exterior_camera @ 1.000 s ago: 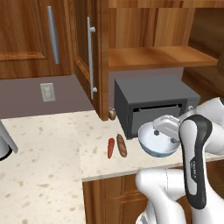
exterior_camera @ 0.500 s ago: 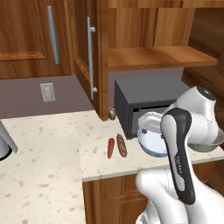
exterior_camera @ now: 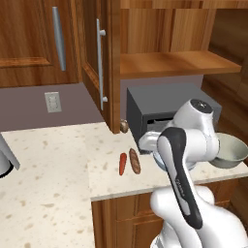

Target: Pick both bowls and place them on the counter. Then place the carrot in one bowl and place the baguette in the other bowl.

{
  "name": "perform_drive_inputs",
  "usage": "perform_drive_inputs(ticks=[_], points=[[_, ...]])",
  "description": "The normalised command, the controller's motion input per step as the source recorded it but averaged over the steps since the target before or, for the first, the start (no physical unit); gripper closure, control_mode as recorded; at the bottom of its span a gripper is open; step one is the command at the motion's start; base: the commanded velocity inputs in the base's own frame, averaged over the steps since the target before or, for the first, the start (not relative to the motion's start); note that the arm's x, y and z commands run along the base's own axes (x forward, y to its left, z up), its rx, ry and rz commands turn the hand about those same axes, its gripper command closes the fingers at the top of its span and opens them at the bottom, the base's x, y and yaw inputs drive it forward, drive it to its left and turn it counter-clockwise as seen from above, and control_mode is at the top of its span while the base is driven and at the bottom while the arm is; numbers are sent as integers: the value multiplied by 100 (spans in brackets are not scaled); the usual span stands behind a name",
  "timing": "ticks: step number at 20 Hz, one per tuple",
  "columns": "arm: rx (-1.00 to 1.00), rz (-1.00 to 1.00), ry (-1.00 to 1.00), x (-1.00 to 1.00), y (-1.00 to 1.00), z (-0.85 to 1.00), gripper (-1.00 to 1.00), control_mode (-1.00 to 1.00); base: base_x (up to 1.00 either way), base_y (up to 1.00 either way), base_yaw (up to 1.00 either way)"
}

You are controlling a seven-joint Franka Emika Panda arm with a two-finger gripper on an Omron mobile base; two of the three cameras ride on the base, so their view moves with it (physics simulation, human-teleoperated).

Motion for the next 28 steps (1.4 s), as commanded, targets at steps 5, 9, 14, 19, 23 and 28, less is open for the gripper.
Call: perform_drive_inputs(ticks=[5, 9, 14, 19, 23, 28], points=[[-8, 0, 1, 24, 11, -24, -100, -100, 0, 0, 0], [-4, 0, 0, 20, 13, -19, -100, -100, 0, 0, 0], [-1, 0, 0, 20, 19, -17, -100, -100, 0, 0, 0], [0, 0, 0, 19, 19, -17, -100, -100, 0, 0, 0], [-2, 0, 0, 21, 22, -22, -100, -100, 0, 0, 0], [-4, 0, 0, 22, 15, -21, -100, -100, 0, 0, 0]])
